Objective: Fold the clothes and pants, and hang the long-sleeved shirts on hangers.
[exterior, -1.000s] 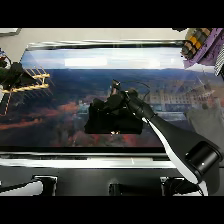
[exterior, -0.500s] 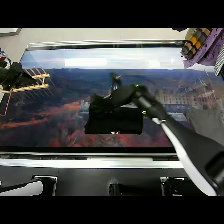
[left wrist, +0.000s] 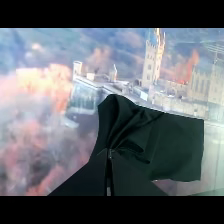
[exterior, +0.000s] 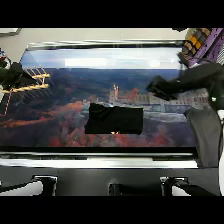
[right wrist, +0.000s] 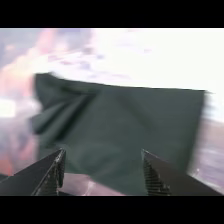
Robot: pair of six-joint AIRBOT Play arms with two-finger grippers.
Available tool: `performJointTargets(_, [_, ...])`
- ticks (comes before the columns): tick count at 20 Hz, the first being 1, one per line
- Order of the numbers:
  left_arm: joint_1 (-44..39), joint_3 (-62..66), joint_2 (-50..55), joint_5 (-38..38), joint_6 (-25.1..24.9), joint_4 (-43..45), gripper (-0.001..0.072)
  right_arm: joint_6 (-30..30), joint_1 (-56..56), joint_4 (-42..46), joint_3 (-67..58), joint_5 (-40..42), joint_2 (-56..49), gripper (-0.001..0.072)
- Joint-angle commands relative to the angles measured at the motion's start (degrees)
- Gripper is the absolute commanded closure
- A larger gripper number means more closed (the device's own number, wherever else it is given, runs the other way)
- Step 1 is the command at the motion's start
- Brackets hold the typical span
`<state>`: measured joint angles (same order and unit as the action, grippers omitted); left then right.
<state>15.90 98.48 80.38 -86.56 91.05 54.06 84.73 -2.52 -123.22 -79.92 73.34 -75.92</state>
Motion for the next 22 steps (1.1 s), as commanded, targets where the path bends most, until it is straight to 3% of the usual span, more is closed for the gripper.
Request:
performJointTargets(1, [0.1, 0.0, 0.0, 0.0, -1.3, 0.0, 0.0689, 9.8, -11.3, -7.1, 9.8, 1.9, 0.1, 0.016])
performJointTargets(6, [0.1, 0.0, 0.1, 0.0, -2.4, 0.0, 0.0689, 18.9, -11.4, -13.7, 25.6, -6.2, -4.3, 0.0161])
performJointTargets(11, [0.0, 0.0, 0.2, 0.1, -2.6, 0.0, 0.0689, 25.2, -11.5, -21.0, 27.8, -9.0, -11.6, 0.0164])
performJointTargets(19, [0.0, -2.1, 0.4, 0.6, -2.6, 0.0, 0.0689, 26.6, -1.7, -22.1, 27.8, -13.6, -16.9, 0.0185])
performJointTargets(21, [0.0, -3.0, 0.4, 0.6, -2.6, 0.0, 0.0689, 26.5, -0.3, -22.8, 27.7, -15.6, -16.9, 0.0311])
performJointTargets(22, [0.0, -3.2, 0.4, 0.6, -2.6, 0.0, 0.0689, 26.3, -0.4, -23.8, 27.6, -14.7, -16.8, 0.0471])
